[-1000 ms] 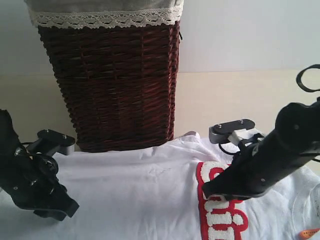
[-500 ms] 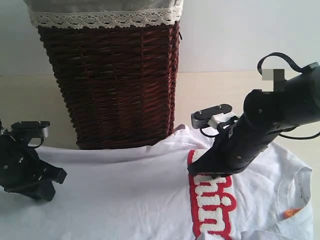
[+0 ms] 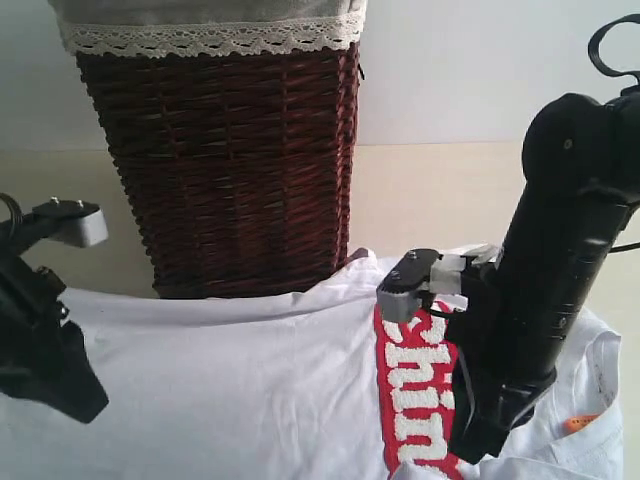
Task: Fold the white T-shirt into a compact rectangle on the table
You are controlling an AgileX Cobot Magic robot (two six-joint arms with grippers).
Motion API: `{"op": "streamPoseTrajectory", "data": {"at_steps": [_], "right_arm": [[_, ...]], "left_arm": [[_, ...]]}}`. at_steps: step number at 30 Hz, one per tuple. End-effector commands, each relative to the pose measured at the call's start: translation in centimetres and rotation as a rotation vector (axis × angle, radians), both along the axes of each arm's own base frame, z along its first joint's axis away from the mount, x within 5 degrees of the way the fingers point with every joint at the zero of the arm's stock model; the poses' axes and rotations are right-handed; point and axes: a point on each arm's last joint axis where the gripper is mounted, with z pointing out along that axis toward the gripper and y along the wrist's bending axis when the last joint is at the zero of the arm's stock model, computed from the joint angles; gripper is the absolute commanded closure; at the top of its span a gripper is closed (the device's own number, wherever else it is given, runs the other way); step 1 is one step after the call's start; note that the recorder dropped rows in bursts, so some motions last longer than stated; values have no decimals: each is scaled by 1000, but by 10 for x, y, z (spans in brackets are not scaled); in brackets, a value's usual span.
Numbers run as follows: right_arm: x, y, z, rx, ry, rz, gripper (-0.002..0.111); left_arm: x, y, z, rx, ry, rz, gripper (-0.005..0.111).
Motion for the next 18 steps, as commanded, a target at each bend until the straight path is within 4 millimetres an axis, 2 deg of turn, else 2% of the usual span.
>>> {"op": "streamPoseTrajectory", "data": {"at_steps": [1, 2, 3, 5, 10, 12, 15, 18], "right_arm": [[0, 5, 3, 61, -6, -11, 93], [1, 4, 3, 54, -9, -20, 83], [2, 4, 2, 51, -23, -29, 67], [4, 5, 1, 56, -32, -39, 57], [8, 6, -13, 42, -11, -47, 59], [10, 7, -21, 34, 11, -50, 59], [11, 7, -30, 26, 43, -54, 57], [12, 11, -36, 56, 66, -69, 56]], "left_arm": [[-26, -7, -2, 167, -36, -260, 77], [-30, -7, -6, 201, -35, -274, 77], [-33, -6, -10, 225, -30, -265, 77], [-34, -5, -14, 229, -28, -244, 77], [-32, -8, -15, 206, -56, -210, 76], [-30, -9, -15, 199, -77, -201, 69], [-29, -9, -15, 195, -83, -191, 51], [-28, -12, -15, 172, -98, -168, 46]]}}
